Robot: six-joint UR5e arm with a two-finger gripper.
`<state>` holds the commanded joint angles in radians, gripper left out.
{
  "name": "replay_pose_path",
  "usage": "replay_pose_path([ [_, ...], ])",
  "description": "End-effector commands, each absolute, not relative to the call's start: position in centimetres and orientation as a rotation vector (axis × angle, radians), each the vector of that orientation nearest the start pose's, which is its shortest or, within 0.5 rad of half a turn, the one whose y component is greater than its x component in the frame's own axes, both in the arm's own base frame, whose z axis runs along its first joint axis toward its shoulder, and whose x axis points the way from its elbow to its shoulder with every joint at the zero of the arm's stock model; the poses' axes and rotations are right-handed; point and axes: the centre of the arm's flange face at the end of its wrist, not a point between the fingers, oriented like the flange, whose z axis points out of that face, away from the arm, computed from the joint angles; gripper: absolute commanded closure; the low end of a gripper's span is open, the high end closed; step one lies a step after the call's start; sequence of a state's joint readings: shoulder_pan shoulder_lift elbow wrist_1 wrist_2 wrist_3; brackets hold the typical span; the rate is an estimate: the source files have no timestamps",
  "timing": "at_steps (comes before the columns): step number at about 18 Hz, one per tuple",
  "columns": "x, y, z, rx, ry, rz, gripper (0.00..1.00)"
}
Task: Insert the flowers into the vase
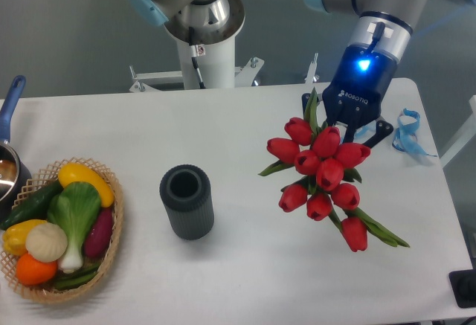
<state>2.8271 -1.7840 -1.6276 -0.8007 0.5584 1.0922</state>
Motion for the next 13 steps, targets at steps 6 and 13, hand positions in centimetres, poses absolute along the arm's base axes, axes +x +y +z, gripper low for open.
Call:
replay_pose_path([
  [6, -48.48, 38.55, 46.95, -2.044, 0.113, 0.027, 0.67],
  [13, -48.16, 38.92, 47.22, -2.012, 0.128, 0.005, 0.67],
])
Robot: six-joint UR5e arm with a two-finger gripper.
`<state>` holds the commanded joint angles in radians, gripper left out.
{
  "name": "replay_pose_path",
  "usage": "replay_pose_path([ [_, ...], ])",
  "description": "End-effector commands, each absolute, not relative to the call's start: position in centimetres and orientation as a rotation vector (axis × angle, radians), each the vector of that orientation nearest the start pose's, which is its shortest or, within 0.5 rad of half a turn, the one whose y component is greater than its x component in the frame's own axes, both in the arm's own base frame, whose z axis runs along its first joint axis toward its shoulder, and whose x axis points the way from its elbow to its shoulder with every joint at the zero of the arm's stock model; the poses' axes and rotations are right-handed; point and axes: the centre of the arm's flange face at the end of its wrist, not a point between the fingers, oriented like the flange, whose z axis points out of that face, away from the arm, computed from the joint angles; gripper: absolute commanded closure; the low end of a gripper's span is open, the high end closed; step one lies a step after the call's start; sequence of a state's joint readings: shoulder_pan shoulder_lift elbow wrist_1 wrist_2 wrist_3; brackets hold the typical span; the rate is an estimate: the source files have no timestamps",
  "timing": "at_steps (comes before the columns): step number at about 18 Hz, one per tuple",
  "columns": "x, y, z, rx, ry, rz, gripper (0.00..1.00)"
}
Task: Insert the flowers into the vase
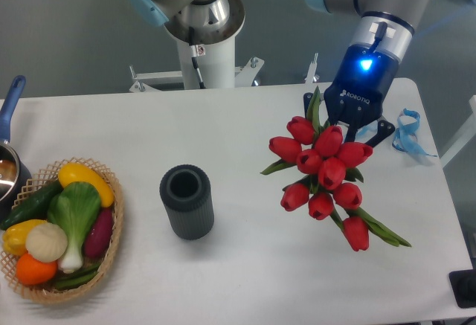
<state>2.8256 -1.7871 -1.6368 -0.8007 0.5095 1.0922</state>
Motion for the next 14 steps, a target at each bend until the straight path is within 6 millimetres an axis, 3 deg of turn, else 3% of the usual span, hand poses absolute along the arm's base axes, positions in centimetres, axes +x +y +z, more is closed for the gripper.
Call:
replay_pose_path([
  [6, -47.9, 39.1, 47.8, -1.875, 0.173, -0.066, 0.67],
  [9, -46.7, 39.9, 48.0, -1.773, 0.206, -0.141, 0.67],
  [14, -40.3, 42.8, 47.6, -1.691, 0.269, -0.284, 0.67],
])
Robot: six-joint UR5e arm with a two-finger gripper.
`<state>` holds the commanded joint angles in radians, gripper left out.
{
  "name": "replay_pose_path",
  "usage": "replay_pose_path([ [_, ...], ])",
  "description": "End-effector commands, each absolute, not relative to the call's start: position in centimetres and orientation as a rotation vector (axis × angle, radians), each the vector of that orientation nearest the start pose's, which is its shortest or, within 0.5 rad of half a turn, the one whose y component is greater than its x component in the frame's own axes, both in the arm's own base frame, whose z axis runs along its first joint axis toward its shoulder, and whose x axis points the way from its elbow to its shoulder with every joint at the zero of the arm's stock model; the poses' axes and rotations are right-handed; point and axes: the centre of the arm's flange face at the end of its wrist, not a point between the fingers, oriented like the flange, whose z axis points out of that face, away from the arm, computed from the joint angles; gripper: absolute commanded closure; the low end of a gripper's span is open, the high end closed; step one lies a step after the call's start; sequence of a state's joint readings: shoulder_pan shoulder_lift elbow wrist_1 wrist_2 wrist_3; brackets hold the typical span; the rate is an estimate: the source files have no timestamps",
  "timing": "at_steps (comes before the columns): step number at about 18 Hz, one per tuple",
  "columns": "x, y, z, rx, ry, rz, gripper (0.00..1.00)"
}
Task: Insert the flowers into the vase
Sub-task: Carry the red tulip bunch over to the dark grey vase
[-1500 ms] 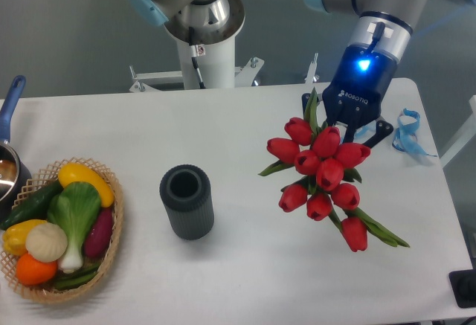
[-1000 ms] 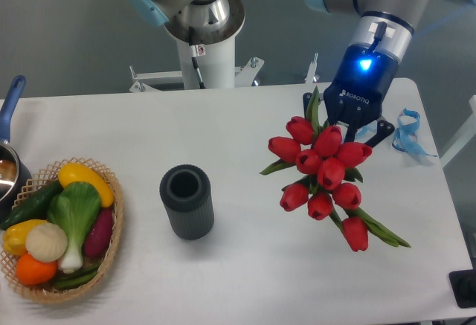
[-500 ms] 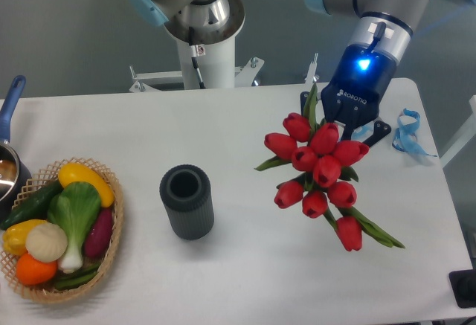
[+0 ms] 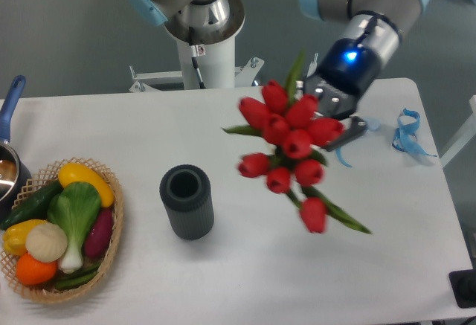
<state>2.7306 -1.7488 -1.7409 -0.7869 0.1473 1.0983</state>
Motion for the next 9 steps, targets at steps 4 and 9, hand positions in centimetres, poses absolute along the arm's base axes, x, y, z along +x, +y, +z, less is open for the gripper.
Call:
replay_pose_path([
  [4, -37.5, 43.9, 49.5, -1.639, 0.330, -0.310, 0.67],
  [9, -34.6, 45.8, 48.1, -1.631, 0.366, -0.374, 0.67],
])
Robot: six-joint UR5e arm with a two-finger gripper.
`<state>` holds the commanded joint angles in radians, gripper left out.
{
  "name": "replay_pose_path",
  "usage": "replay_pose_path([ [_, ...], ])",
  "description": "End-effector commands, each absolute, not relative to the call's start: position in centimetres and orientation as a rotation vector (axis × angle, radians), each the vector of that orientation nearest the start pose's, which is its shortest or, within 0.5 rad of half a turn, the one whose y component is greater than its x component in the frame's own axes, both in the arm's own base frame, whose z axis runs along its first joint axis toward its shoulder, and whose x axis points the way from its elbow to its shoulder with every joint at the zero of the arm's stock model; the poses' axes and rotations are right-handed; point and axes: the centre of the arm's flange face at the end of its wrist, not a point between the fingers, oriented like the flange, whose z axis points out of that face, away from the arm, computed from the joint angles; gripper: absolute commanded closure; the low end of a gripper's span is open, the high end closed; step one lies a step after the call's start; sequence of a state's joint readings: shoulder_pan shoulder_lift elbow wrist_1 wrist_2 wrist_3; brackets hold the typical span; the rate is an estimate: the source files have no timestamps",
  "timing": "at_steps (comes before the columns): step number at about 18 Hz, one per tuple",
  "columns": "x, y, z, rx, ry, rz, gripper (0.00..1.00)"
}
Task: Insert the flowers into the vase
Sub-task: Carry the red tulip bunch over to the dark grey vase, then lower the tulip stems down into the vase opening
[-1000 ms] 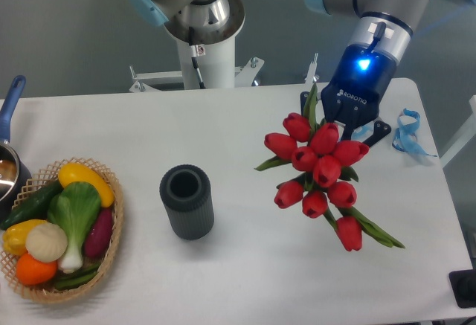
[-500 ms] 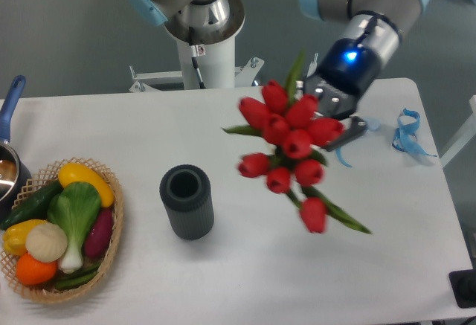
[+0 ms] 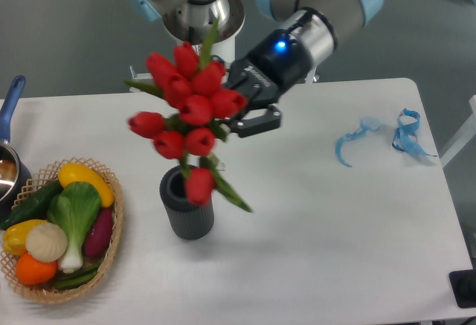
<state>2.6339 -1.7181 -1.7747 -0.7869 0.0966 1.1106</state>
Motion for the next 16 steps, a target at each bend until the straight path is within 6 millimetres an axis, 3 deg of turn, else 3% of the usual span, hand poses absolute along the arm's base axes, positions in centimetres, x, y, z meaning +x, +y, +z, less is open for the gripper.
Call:
replay_pose_path([
  [5, -33.1, 47.0, 45.9, -1.588, 0.456, -0.355, 0.67],
  [8, -33.6, 47.7, 44.2, -1.562, 0.484, -0.348, 0.67],
  [16, -32.7, 46.9, 40.7, -1.530, 0.465, -0.381, 0.67],
])
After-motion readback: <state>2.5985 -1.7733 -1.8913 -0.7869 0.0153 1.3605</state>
